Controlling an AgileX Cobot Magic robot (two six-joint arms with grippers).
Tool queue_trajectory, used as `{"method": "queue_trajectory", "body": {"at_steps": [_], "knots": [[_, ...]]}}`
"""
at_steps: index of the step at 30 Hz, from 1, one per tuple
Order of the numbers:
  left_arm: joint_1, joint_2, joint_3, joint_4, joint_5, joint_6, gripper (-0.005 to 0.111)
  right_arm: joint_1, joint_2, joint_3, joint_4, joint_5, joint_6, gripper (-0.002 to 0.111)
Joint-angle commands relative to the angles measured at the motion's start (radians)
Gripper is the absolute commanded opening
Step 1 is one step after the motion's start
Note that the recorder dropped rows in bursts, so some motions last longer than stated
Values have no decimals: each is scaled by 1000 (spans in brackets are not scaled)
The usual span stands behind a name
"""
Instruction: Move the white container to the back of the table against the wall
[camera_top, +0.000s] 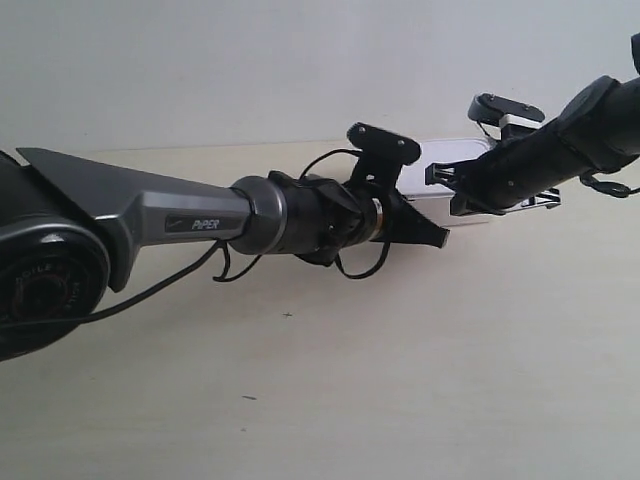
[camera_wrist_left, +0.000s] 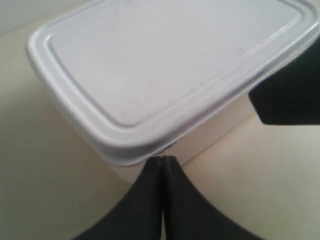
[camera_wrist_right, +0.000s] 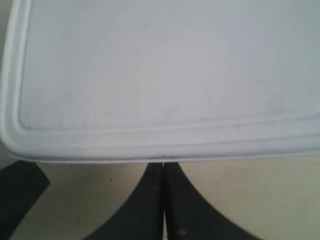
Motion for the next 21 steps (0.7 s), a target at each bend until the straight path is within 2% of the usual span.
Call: {"method": "queue_trajectory", "body": {"at_steps": [1, 5, 21], "knots": [[27, 4, -32, 1, -24, 3, 0, 0, 12, -8, -5, -28, -1, 0], [27, 38, -106, 1, -52, 24, 0, 0, 16, -8, -7, -47, 0, 0], [33, 64, -110, 1, -43, 62, 0, 0, 19, -19, -11, -141, 0, 0]]}}
